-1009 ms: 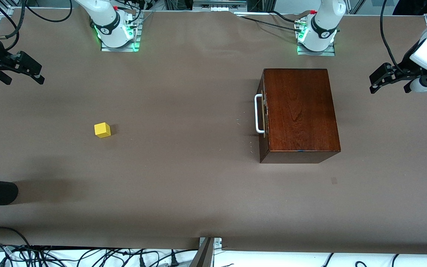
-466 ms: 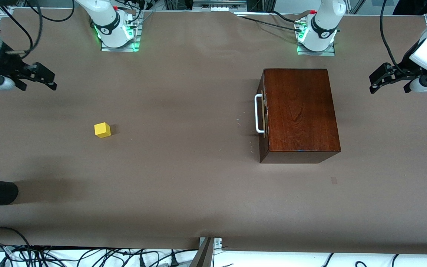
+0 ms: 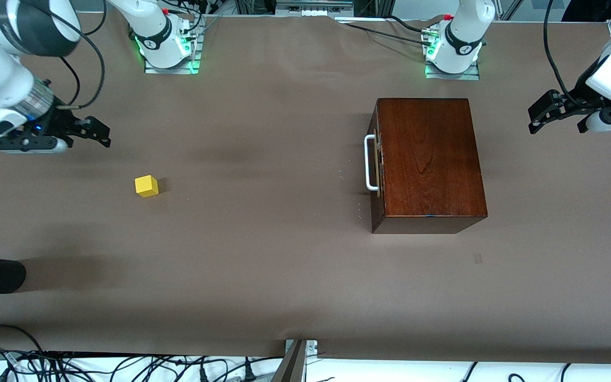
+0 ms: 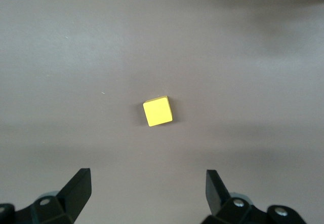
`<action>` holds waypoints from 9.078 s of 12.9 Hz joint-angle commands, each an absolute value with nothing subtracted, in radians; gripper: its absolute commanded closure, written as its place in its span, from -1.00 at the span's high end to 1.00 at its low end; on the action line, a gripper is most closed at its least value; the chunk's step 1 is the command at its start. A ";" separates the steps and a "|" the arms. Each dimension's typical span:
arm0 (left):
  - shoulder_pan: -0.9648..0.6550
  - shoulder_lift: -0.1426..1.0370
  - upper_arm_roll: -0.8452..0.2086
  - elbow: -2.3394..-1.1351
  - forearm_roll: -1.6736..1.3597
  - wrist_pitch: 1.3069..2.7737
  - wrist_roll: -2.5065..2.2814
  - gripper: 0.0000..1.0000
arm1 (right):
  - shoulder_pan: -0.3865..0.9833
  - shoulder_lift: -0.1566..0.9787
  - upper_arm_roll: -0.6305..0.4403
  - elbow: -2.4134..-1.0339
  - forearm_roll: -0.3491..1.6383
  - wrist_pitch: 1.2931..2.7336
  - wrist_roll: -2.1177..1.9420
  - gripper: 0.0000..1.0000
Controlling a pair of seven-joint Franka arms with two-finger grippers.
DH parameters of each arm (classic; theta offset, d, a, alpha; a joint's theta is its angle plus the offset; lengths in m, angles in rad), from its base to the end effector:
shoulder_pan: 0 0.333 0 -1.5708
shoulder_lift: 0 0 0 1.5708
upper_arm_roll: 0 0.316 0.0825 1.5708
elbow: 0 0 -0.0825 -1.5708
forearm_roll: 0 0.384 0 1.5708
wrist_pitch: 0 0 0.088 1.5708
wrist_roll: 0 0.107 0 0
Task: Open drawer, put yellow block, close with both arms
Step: 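Lower the right gripper over the yellow cube and close on it, then lift the cube with the right gripper while the left gripper reaches the drawer handle, then grasp the white drawer handle with the left gripper and pull it open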
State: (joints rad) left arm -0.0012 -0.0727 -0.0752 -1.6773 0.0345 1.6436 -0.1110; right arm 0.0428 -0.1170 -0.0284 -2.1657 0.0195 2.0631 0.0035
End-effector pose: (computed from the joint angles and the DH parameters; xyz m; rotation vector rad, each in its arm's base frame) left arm 0.5366 -0.0391 0.6201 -3.1044 -0.0510 -0.0658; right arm 0.5134 0.0081 0.4474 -3.1208 -0.0031 -0.0221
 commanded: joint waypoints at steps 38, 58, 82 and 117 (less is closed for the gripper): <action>-0.176 0.138 -0.371 -1.551 0.003 1.613 -0.625 1.00 | 0.067 0.434 -0.029 -2.177 0.009 2.592 -0.117 0.06; -0.433 0.485 -0.364 -1.683 0.347 1.902 -0.824 1.00 | 0.063 0.253 -0.038 -1.459 -0.006 1.533 -0.074 -1.00; -0.479 0.580 -0.345 -1.667 0.328 2.086 -0.953 1.00 | 0.061 0.249 -0.038 -1.463 -0.052 1.532 -0.069 -0.97; -0.785 0.813 -0.132 -1.270 0.155 2.163 -1.103 1.00 | 0.048 0.268 -0.046 -1.463 -0.035 1.568 -0.067 -0.97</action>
